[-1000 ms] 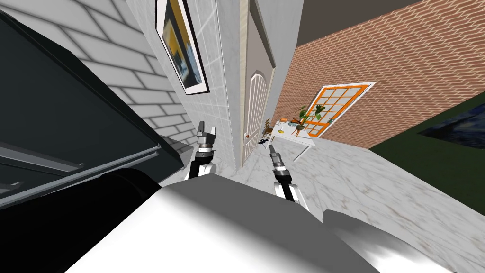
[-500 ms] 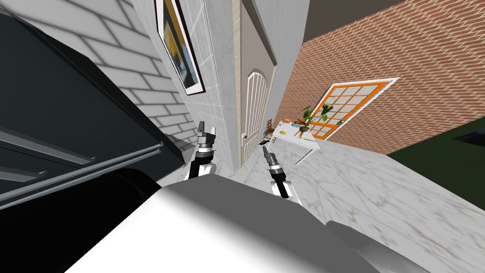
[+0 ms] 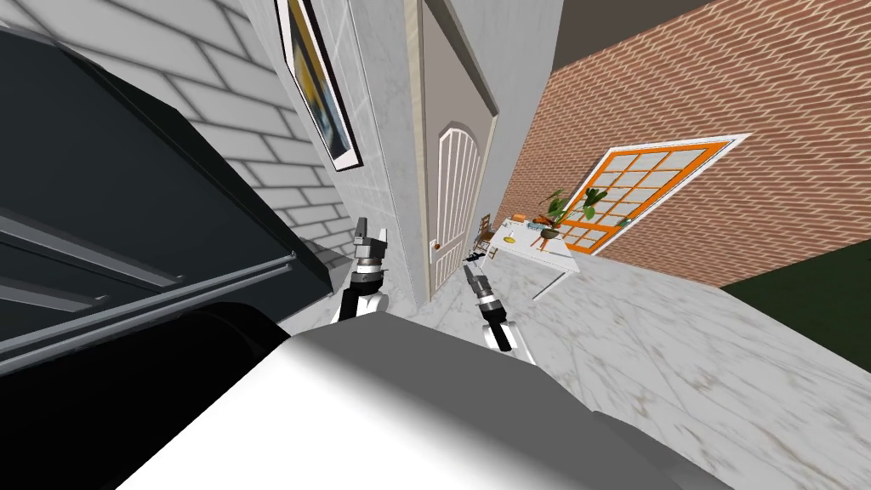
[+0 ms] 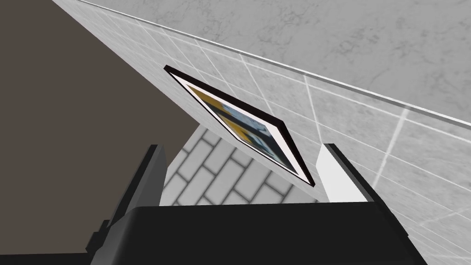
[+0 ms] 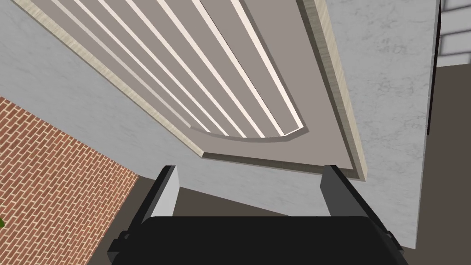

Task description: Push the door open

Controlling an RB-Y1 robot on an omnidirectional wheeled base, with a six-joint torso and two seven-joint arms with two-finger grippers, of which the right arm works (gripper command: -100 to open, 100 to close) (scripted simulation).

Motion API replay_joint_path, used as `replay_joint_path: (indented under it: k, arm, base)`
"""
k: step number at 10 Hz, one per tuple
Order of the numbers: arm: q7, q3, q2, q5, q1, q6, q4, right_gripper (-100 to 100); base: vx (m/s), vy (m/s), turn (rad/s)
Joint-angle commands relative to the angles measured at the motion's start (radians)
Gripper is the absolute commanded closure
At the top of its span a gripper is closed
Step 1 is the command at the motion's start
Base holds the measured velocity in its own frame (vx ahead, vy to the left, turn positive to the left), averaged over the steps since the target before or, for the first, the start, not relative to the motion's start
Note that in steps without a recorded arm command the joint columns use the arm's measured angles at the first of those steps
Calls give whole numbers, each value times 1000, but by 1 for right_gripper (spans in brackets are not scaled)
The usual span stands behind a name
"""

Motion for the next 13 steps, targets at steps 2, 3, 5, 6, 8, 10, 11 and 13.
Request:
replay_joint_path:
  k: [2, 3, 5, 6, 8, 10, 11, 13]
  arm:
    - [40, 19, 5, 61, -29, -6, 59, -100]
    - [50, 25, 7, 77, -37, -7, 75, -100]
    - [81, 42, 13, 127, -60, -11, 120, -100]
    - [91, 47, 16, 142, -67, -12, 135, -100]
    - [120, 64, 24, 189, -89, -15, 178, -100]
    - [147, 79, 34, 234, -110, -18, 218, -100]
    - [156, 83, 38, 248, -117, -19, 231, -100]
    - [182, 98, 49, 290, -137, -21, 270, -100]
  base:
    - [74, -129, 104]
    - [86, -151, 134]
    - [96, -127, 83]
    - [101, -143, 123]
    - [88, -121, 104]
    - [108, -115, 100]
    - [107, -109, 101]
    - [96, -109, 95]
